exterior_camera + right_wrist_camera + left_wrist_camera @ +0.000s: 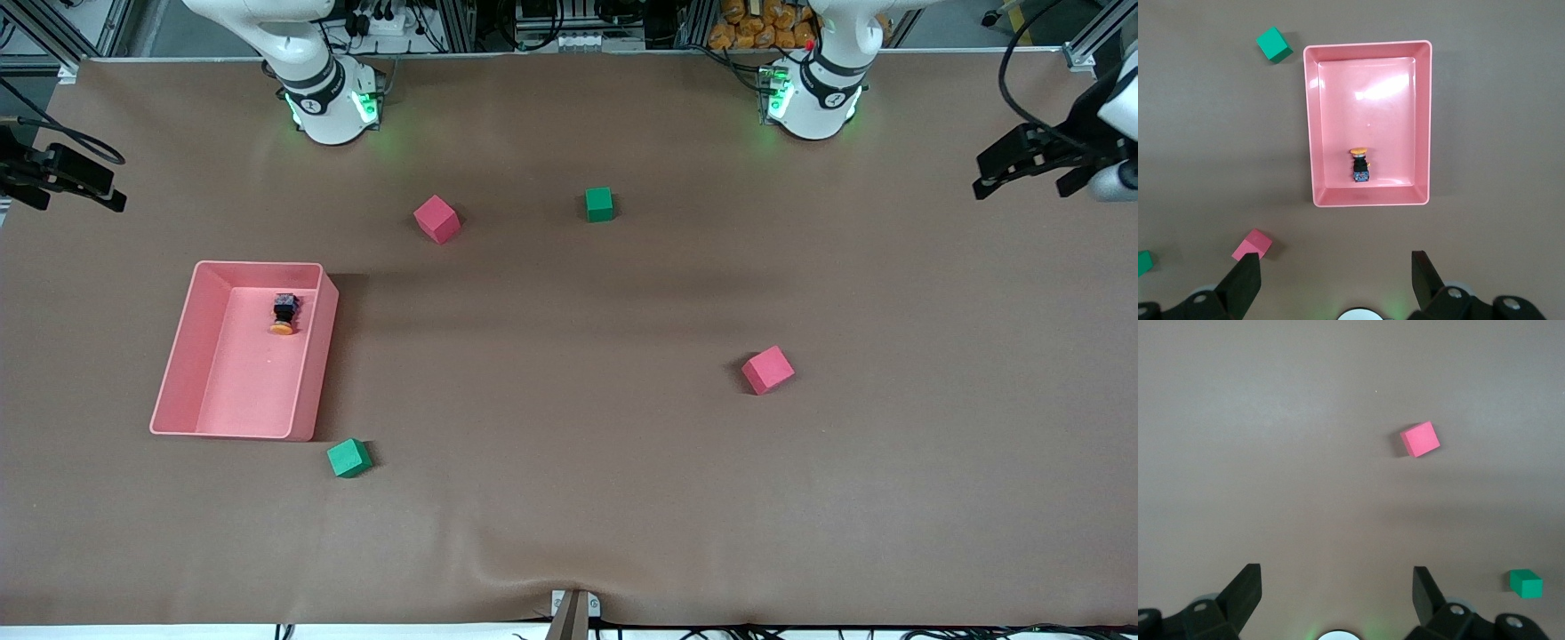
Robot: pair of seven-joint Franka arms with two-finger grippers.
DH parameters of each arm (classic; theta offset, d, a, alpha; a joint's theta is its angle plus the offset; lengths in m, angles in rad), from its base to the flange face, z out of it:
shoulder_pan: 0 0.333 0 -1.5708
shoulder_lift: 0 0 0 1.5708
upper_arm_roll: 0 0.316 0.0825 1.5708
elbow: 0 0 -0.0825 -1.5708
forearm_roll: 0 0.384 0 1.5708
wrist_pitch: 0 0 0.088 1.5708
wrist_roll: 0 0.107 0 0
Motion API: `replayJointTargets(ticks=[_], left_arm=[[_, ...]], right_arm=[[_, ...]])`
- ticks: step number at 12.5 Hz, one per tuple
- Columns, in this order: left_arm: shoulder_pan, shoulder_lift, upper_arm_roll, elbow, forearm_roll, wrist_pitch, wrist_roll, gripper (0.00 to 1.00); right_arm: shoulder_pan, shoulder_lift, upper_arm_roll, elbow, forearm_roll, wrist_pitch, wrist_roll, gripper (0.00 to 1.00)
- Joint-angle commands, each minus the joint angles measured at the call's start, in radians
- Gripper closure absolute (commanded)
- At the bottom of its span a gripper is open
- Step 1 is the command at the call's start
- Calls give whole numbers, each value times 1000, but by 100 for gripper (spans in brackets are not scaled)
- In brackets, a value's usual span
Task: Place and upright button with both arms
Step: 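Reach the right gripper down into the pink tray over the button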
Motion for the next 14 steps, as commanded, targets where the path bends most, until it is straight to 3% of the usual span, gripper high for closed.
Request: replayJointTargets(ticks=[1, 9, 11, 14], left_arm=[[6, 18, -2, 56, 21, -38, -12, 0], [6, 20, 0, 44, 19, -59, 48, 0], [3, 34, -3, 45, 21, -53, 45, 0], [-1, 54, -9, 47, 21, -30, 44, 0]], right_arm=[[-7, 5, 4, 15, -1, -24, 14, 0], [-13, 17, 3, -6, 1, -39, 10, 0], [-13, 31, 3, -72, 1, 2, 7, 0], [-14, 78, 3, -216, -1, 167, 4, 0]])
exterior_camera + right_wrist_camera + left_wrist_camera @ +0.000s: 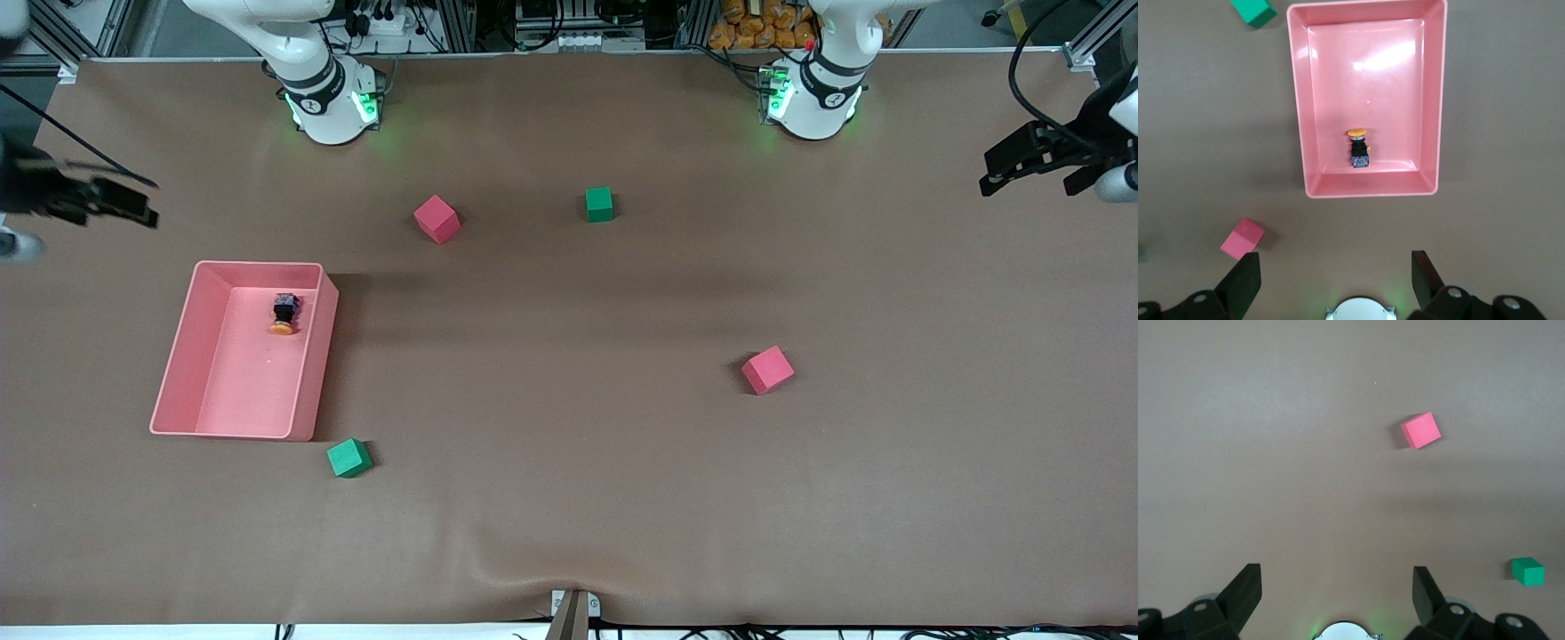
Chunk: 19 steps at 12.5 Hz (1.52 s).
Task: Place and upright button with both arms
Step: 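Reach the right gripper down into the pink tray over the button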
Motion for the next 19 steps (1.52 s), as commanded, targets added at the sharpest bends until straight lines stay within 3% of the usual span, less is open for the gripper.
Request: replayJointTargets(ticks=[1, 5, 9, 15, 19], left_arm=[[-4, 29, -11, 23, 21, 10, 11, 0], [-6, 31, -28, 26, 21, 11, 11, 0], [-3, 29, -35, 27, 21, 11, 11, 0], [-3, 21, -35, 27, 19, 7, 20, 0], [-3, 17, -37, 32, 19, 7, 27, 0]], right_arm=[[-14, 53, 6, -121, -1, 151, 4, 0], [-20, 133, 6, -337, -2, 494, 1, 0], [-22, 148, 4, -474, -2, 713, -32, 0], [-30, 236, 4, -608, -2, 1024, -82, 0], [-30, 273, 4, -689, -2, 1156, -81, 0]])
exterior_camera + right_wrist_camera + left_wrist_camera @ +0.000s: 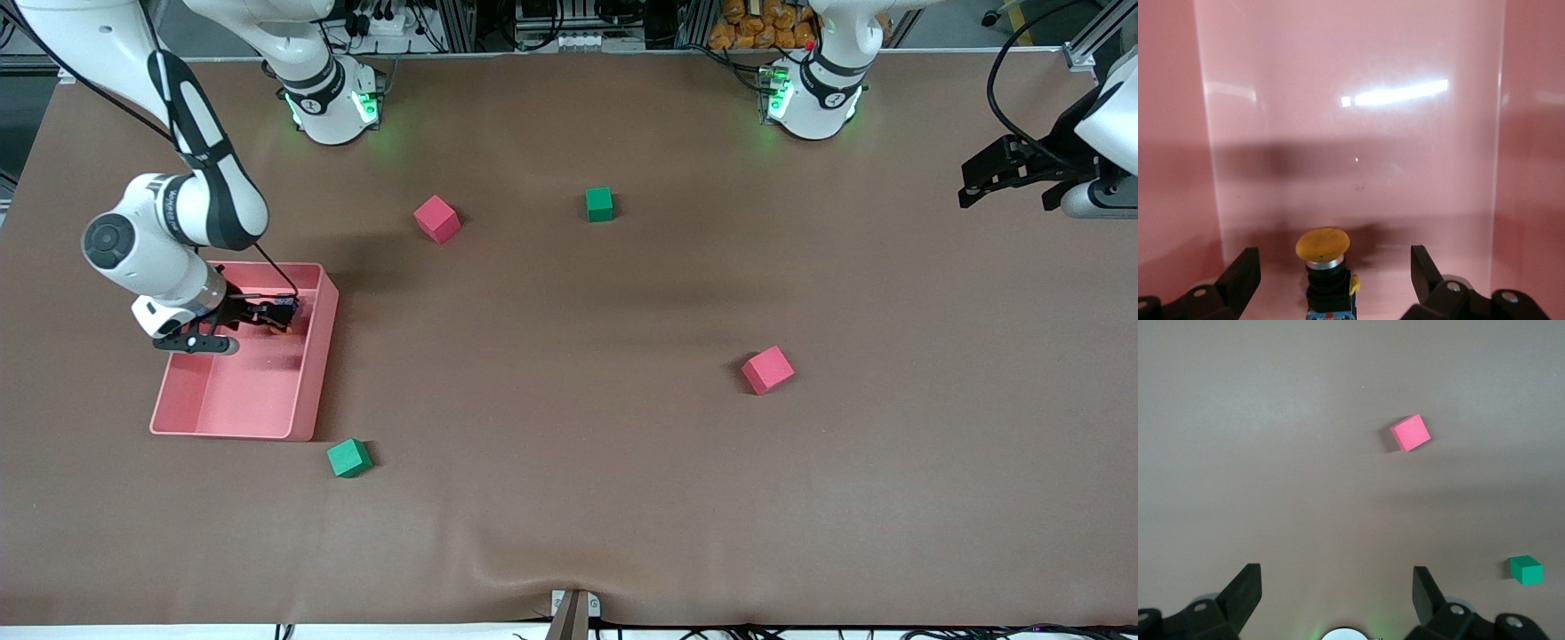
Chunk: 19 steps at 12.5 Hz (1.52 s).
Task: Place and upright button with both arms
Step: 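Grasp the yellow button's black body with the right gripper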
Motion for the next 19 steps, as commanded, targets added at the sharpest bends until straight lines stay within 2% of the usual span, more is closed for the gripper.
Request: replayJointTargets(ticks=[1, 8, 19], left_arm=[[3, -6, -7, 15, 19, -7, 23, 0], [6, -11, -21, 15, 17, -10, 24, 0], [5, -11, -22, 15, 14, -10, 24, 0]], right_arm=[[-21, 8, 12, -66, -2, 95, -22, 0], [-19, -3, 14, -138, 1, 116, -14, 0], [7, -6, 17, -132, 1, 125, -62, 0]])
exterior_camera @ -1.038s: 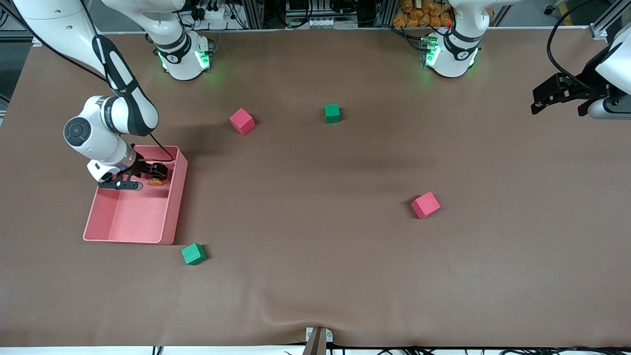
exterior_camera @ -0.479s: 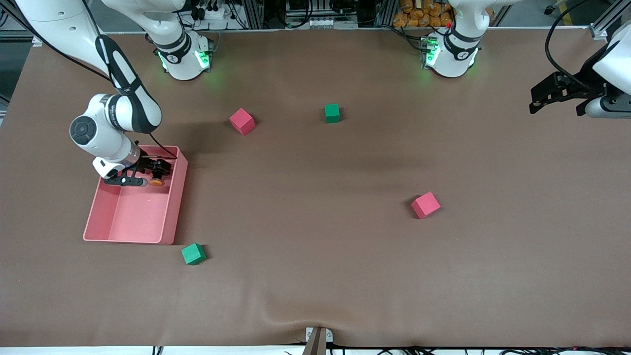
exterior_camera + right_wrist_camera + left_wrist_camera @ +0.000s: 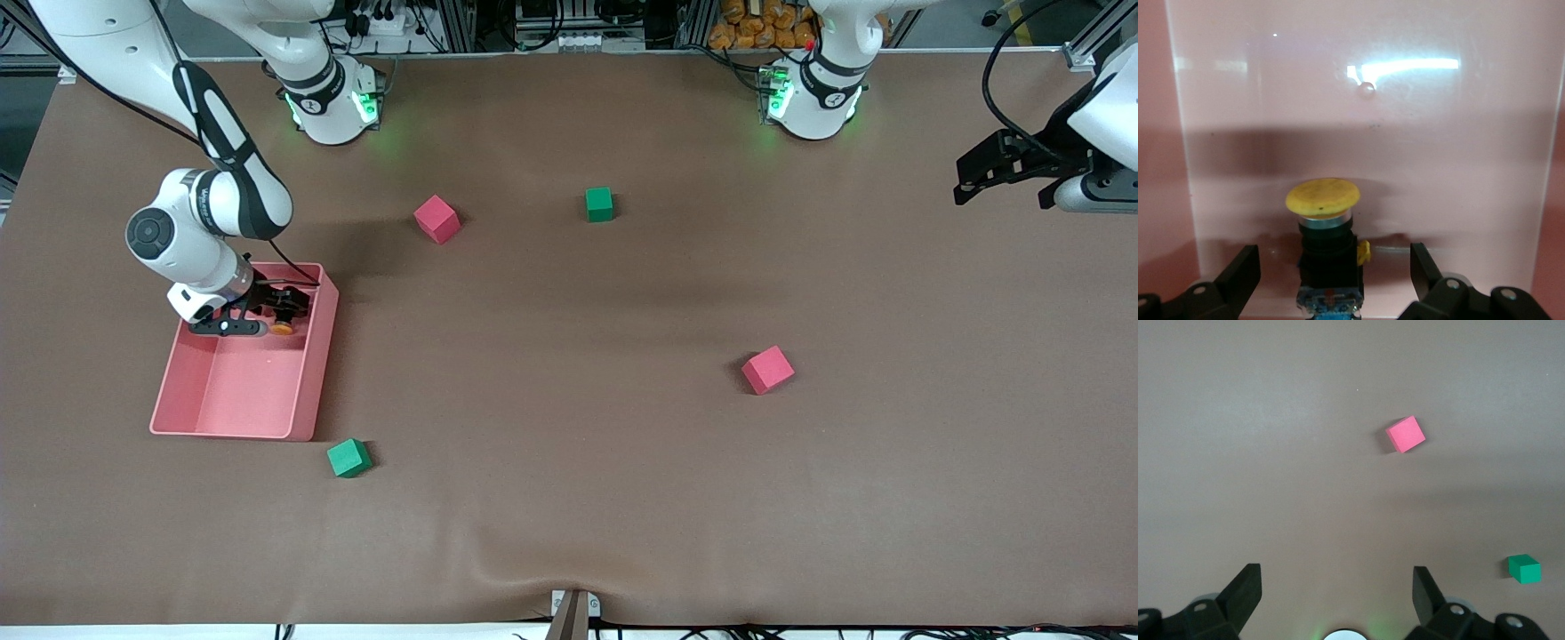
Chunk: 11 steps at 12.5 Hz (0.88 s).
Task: Place and upright button with both arms
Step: 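Grasp the yellow button's black body with the right gripper, then lift the button out of the tray and carry it to mid-table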
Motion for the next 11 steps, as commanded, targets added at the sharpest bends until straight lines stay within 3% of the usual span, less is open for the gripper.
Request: replayJointTargets(ticks=[1, 2, 3, 4, 5, 8, 11], left_arm=[[5, -8, -7, 8, 14, -10, 22, 0], [5, -8, -7, 8, 13, -10, 21, 0], [5, -8, -8, 7, 14, -11, 19, 0], [5, -8, -7, 8, 13, -11, 21, 0], [5, -8, -7, 7, 13, -11, 21, 0], [5, -8, -8, 8, 14, -11, 21, 0], [5, -8, -8, 8, 16, -11, 19, 0]], right_arm=[[8, -15, 4, -25, 4, 47, -21, 0], [11, -10, 4, -21, 6, 48, -13, 9], [11, -4, 4, -18, 6, 50, -13, 45], [11, 5, 2, -13, 5, 53, -18, 68], [8, 16, 2, -13, 4, 79, -29, 80], [0, 35, 2, -11, 4, 107, -65, 99], [11, -43, 2, -13, 3, 93, -140, 100]])
